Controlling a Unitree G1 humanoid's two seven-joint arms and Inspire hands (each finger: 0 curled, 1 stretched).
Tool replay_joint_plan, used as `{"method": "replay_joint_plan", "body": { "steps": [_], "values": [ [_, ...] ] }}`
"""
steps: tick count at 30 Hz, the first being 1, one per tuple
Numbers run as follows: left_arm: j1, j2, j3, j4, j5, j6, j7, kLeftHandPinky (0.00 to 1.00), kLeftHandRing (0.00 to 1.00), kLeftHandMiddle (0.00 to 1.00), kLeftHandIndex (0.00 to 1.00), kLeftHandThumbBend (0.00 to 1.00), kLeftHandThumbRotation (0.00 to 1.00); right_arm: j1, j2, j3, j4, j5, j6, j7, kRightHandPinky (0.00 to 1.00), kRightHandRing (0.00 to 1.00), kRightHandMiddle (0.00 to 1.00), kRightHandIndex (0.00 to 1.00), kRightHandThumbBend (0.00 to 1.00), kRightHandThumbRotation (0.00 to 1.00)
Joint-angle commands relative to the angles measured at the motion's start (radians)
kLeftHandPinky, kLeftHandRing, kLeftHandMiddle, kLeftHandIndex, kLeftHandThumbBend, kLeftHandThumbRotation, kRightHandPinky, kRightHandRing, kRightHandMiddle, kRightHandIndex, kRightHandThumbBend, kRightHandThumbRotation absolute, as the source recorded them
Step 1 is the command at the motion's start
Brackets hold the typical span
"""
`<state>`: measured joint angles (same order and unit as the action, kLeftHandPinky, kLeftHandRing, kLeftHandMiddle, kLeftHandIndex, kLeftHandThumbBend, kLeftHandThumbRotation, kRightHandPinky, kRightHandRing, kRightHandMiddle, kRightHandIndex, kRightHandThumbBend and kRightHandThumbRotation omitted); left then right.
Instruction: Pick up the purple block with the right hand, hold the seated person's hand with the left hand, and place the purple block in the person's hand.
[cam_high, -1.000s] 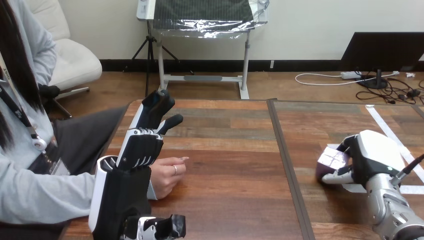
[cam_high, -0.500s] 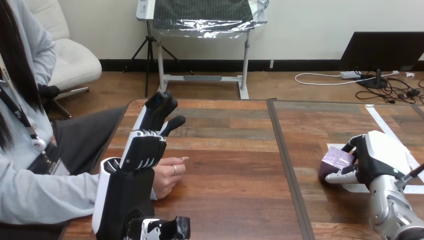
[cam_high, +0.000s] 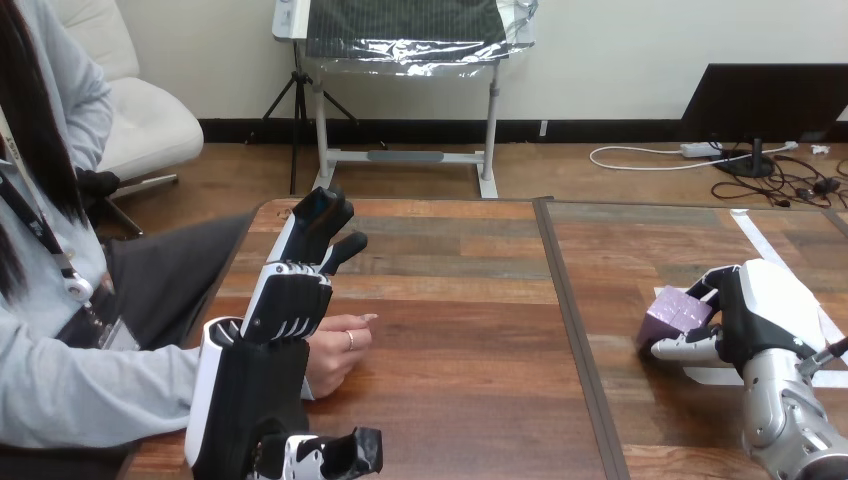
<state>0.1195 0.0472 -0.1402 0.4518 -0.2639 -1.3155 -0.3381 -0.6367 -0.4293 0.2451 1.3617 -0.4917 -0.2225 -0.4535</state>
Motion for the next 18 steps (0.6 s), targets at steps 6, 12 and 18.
{"method": "replay_joint_plan", "body": {
  "steps": [6,12,18],
  "values": [
    [-0.015,0.009,0.027,-0.057,0.038,0.025,0.019,0.88,0.94,0.95,0.93,1.0,0.64,-0.081,-0.021,-0.039,-0.04,0.034,-0.058,-0.001,0.1,0.15,0.22,0.27,0.38,0.25],
    [-0.009,0.008,0.053,-0.07,0.083,0.054,0.043,0.88,0.93,0.94,0.93,1.0,0.61,-0.086,-0.021,-0.058,-0.051,0.057,-0.096,0.009,0.1,0.15,0.22,0.27,0.37,0.2],
    [-0.013,-0.004,0.11,-0.076,0.167,0.067,0.083,0.88,0.92,0.94,0.92,1.0,0.6,-0.09,-0.015,-0.091,-0.065,0.097,-0.136,0.04,0.09,0.14,0.21,0.26,0.36,0.19]
  ]
}}
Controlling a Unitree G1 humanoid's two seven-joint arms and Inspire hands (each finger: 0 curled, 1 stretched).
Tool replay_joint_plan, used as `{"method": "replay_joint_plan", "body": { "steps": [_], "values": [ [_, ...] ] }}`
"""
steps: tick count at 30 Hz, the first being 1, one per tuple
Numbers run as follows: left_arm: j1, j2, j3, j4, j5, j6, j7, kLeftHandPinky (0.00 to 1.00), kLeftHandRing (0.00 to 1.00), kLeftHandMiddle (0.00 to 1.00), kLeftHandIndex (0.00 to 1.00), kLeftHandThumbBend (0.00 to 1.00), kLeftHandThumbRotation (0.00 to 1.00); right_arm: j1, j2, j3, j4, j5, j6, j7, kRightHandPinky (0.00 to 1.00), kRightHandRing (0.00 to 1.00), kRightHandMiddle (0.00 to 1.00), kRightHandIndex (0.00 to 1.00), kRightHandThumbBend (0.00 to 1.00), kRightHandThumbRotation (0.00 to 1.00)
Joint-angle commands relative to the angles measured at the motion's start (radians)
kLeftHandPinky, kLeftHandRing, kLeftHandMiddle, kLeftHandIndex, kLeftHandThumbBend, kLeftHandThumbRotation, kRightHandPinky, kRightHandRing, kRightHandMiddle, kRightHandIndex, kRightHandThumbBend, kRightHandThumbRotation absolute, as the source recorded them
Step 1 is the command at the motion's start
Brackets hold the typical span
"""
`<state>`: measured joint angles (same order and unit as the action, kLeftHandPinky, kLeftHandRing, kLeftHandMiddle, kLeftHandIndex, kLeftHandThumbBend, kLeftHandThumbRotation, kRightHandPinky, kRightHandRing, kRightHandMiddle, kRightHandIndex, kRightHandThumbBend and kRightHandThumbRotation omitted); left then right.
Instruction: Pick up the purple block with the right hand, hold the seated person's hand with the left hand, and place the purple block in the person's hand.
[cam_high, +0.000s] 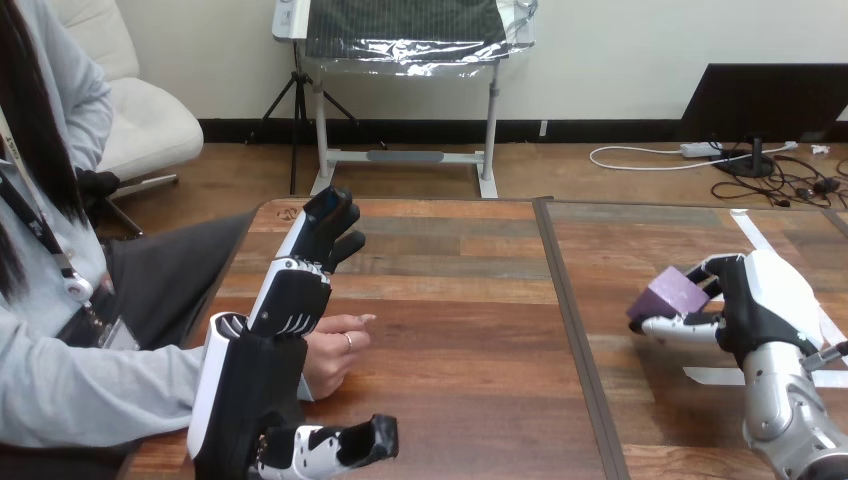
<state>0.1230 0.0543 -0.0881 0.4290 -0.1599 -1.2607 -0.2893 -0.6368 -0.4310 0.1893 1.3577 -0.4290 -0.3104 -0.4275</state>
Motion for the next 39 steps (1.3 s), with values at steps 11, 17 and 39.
{"method": "replay_joint_plan", "body": {
  "steps": [11,17,39],
  "values": [
    [-0.021,-0.019,0.148,-0.063,0.224,0.046,0.129,0.85,0.9,0.92,0.91,1.0,0.59,-0.091,0.001,-0.089,-0.097,0.105,-0.11,0.059,0.05,0.09,0.15,0.19,0.33,0.25],
    [0.005,-0.026,0.21,-0.13,0.361,0.124,0.205,0.85,0.91,0.92,0.9,1.0,0.57,-0.085,0.01,-0.111,-0.128,0.143,-0.134,0.091,0.04,0.08,0.14,0.17,0.32,0.28],
    [-0.019,0.099,0.286,-0.197,0.656,0.306,0.409,0.89,0.89,0.87,0.86,1.0,0.52,-0.013,0.045,-0.165,-0.311,0.24,-0.191,0.165,0.03,0.07,0.12,0.13,0.28,0.3]
  ]
}}
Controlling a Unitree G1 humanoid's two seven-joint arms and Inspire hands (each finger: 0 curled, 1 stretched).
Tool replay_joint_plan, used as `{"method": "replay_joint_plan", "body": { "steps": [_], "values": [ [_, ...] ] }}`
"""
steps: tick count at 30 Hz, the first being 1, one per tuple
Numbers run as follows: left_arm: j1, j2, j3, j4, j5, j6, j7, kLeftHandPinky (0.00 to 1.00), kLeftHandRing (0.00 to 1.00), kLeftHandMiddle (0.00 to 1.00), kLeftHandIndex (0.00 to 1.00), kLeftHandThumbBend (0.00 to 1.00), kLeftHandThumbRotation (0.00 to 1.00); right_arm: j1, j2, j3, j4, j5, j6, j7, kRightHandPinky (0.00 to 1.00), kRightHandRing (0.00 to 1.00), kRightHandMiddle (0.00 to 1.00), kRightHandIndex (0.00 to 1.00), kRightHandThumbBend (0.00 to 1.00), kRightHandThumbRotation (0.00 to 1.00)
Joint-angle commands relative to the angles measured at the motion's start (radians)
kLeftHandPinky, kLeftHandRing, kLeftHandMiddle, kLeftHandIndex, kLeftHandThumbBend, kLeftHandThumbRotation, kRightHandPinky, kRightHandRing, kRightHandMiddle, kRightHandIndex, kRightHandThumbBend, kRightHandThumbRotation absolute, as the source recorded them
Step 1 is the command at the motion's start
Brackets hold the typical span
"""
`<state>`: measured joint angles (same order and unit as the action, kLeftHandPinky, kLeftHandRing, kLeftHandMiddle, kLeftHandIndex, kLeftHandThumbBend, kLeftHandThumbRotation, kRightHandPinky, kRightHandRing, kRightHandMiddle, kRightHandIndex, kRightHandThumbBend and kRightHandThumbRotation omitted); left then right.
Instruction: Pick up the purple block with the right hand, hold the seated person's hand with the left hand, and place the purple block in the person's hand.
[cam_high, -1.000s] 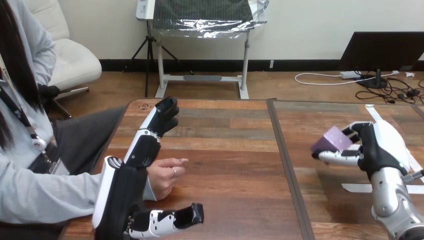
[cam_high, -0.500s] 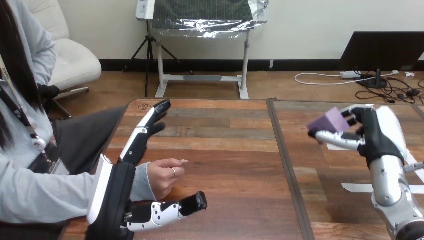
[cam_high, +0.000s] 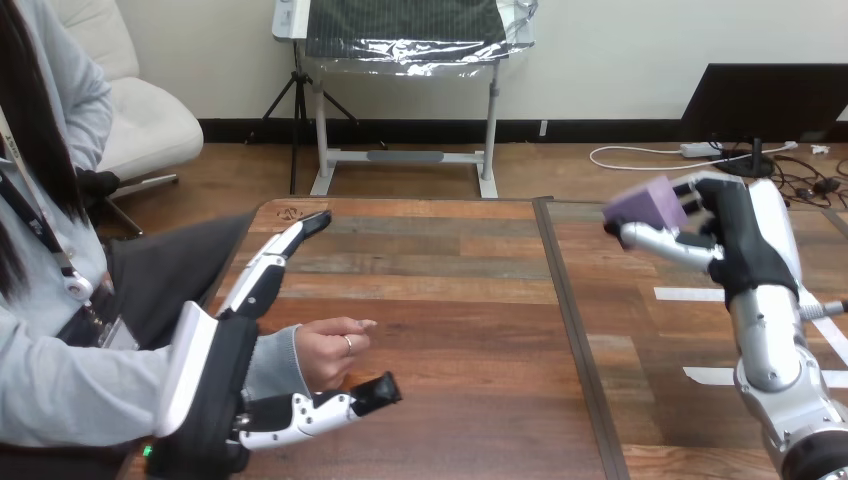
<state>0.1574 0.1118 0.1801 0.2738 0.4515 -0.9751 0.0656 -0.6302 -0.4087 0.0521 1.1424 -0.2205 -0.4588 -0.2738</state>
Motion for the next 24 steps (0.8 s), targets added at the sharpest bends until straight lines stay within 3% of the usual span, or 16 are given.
{"method": "replay_joint_plan", "body": {
  "steps": [1,5,9,13,17,20,24],
  "values": [
    [-0.058,0.05,0.02,-0.039,0.06,0.025,0.066,0.88,0.89,0.87,0.85,1.0,0.52,-0.015,0.024,-0.03,-0.105,0.034,-0.046,0.014,0.03,0.07,0.12,0.13,0.28,0.31],
    [-0.076,0.087,0.013,-0.02,0.077,0.042,0.091,0.85,0.87,0.86,0.84,1.0,0.52,0.0,0.034,-0.041,-0.135,0.048,-0.056,0.025,0.03,0.07,0.12,0.14,0.27,0.32],
    [-0.088,0.12,0.004,-0.015,0.071,0.097,0.084,0.81,0.83,0.84,0.83,1.0,0.5,0.025,0.043,-0.042,-0.199,0.044,-0.042,0.019,0.03,0.07,0.12,0.13,0.28,0.39],
    [-0.117,0.16,-0.006,0.023,0.049,0.109,0.075,0.74,0.79,0.81,0.81,1.0,0.47,0.042,0.051,-0.049,-0.229,0.054,-0.052,0.03,0.03,0.07,0.12,0.14,0.27,0.42],
    [-0.146,0.199,-0.015,0.06,0.05,0.122,0.074,0.66,0.74,0.78,0.79,1.0,0.44,0.06,0.055,-0.047,-0.264,0.042,-0.044,0.019,0.03,0.07,0.12,0.14,0.27,0.43],
    [-0.157,0.222,-0.021,0.068,0.053,0.151,0.068,0.64,0.73,0.76,0.78,1.0,0.43,0.069,0.063,-0.056,-0.273,0.058,-0.062,0.038,0.03,0.07,0.12,0.14,0.26,0.42],
    [-0.175,0.254,-0.031,0.077,0.054,0.201,0.05,0.61,0.71,0.75,0.76,1.0,0.43,0.09,0.079,-0.07,-0.326,0.089,-0.046,0.066,0.02,0.07,0.11,0.14,0.26,0.4]
  ]
}}
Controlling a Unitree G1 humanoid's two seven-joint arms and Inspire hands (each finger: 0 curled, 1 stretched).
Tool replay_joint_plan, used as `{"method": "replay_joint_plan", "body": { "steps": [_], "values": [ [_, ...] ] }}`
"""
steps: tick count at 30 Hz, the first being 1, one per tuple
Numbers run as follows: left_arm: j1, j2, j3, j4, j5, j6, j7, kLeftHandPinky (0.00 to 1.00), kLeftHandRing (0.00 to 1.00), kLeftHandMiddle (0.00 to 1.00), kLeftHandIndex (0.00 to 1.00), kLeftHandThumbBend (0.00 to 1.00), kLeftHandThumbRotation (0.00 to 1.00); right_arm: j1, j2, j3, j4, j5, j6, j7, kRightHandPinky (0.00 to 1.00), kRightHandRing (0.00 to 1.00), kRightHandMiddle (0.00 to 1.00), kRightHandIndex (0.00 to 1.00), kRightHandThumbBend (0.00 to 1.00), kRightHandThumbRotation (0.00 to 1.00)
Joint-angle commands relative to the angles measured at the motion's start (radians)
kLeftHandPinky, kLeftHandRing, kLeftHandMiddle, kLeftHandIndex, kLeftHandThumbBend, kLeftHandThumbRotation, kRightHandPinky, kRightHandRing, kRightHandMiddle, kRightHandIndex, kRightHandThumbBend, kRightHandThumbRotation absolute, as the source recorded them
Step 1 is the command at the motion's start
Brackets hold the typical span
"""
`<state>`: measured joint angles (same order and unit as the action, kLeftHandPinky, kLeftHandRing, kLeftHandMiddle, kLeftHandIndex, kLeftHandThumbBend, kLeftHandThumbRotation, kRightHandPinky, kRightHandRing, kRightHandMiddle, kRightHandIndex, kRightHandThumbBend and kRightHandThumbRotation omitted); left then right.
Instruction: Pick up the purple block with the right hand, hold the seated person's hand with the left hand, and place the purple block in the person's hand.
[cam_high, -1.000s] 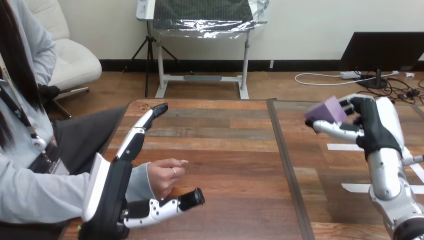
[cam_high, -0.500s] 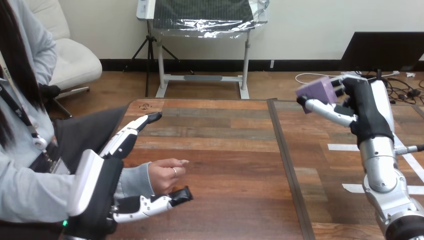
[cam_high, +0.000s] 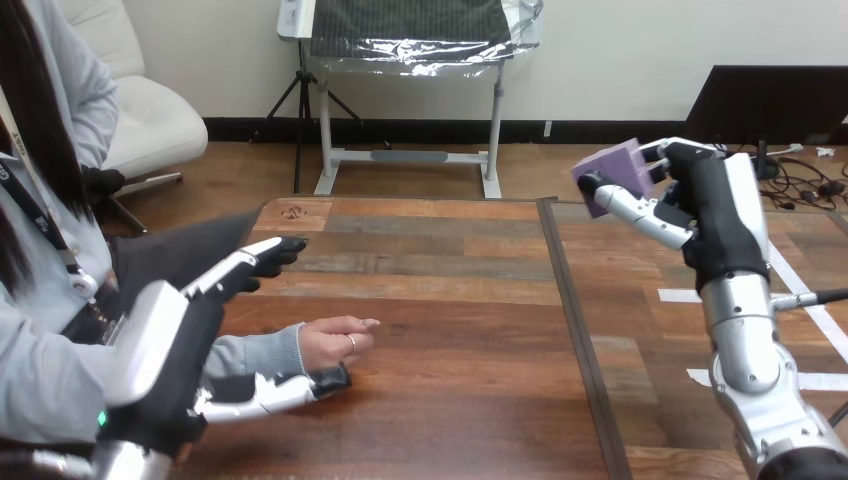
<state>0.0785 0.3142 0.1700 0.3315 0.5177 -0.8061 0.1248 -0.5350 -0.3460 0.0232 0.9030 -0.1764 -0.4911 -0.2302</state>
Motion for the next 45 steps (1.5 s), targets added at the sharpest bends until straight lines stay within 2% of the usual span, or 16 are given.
{"method": "replay_joint_plan", "body": {
  "steps": [1,3,5,10,21,24,27,29,33,38,41,45],
  "values": [
    [-0.103,0.061,-0.025,0.03,-0.016,0.029,-0.012,0.6,0.71,0.75,0.76,1.0,0.42,-0.002,0.018,-0.044,-0.089,0.057,-0.018,0.037,0.02,0.07,0.11,0.14,0.26,0.39],
    [-0.116,0.076,-0.032,0.046,-0.023,0.034,-0.021,0.6,0.71,0.75,0.76,1.0,0.38,0.006,0.021,-0.046,-0.101,0.068,-0.02,0.048,0.02,0.06,0.11,0.13,0.25,0.37],
    [-0.124,0.085,-0.036,0.056,-0.026,0.044,-0.026,0.59,0.71,0.75,0.76,1.0,0.37,0.013,0.022,-0.046,-0.114,0.065,-0.017,0.046,0.02,0.06,0.11,0.13,0.25,0.36],
    [-0.152,0.116,-0.051,0.087,-0.009,0.071,-0.032,0.61,0.71,0.75,0.76,1.0,0.36,0.032,0.037,-0.063,-0.147,0.101,-0.015,0.08,0.02,0.06,0.1,0.13,0.25,0.34],
    [-0.215,0.165,-0.093,0.175,0.021,0.088,-0.008,0.62,0.7,0.74,0.76,1.0,0.29,0.08,0.055,-0.072,-0.264,0.121,0.025,0.099,0.02,0.06,0.1,0.14,0.25,0.33],
    [-0.233,0.177,-0.108,0.196,0.038,0.109,-0.004,0.61,0.69,0.74,0.76,1.0,0.27,0.094,0.061,-0.075,-0.298,0.132,0.036,0.109,0.02,0.06,0.1,0.14,0.25,0.33],
    [-0.25,0.192,-0.126,0.218,0.053,0.116,0.002,0.51,0.6,0.75,0.76,1.0,0.24,0.106,0.067,-0.078,-0.331,0.134,0.051,0.112,0.02,0.06,0.11,0.15,0.25,0.34],
    [-0.261,0.202,-0.137,0.238,0.061,0.107,0.006,0.55,0.62,0.75,0.76,1.0,0.22,0.113,0.07,-0.08,-0.346,0.134,0.054,0.115,0.03,0.06,0.11,0.15,0.25,0.35],
    [-0.285,0.219,-0.166,0.269,0.088,0.127,0.012,0.57,0.65,0.75,0.76,1.0,0.24,0.131,0.081,-0.088,-0.391,0.159,0.076,0.142,0.03,0.06,0.11,0.15,0.25,0.36],
    [-0.314,0.239,-0.199,0.317,0.121,0.134,0.033,0.62,0.69,0.74,0.76,1.0,0.26,0.148,0.087,-0.09,-0.428,0.155,0.083,0.147,0.03,0.06,0.11,0.15,0.25,0.39],
    [-0.323,0.245,-0.215,0.323,0.124,0.164,0.01,0.64,0.71,0.75,0.76,1.0,0.28,0.16,0.094,-0.093,-0.458,0.163,0.102,0.154,0.03,0.06,0.11,0.15,0.25,0.4],
    [-0.354,0.255,-0.247,0.39,0.147,0.145,0.052,0.66,0.72,0.75,0.76,1.0,0.27,0.176,0.101,-0.096,-0.495,0.175,0.123,0.169,0.03,0.07,0.11,0.15,0.26,0.41]
  ]
}}
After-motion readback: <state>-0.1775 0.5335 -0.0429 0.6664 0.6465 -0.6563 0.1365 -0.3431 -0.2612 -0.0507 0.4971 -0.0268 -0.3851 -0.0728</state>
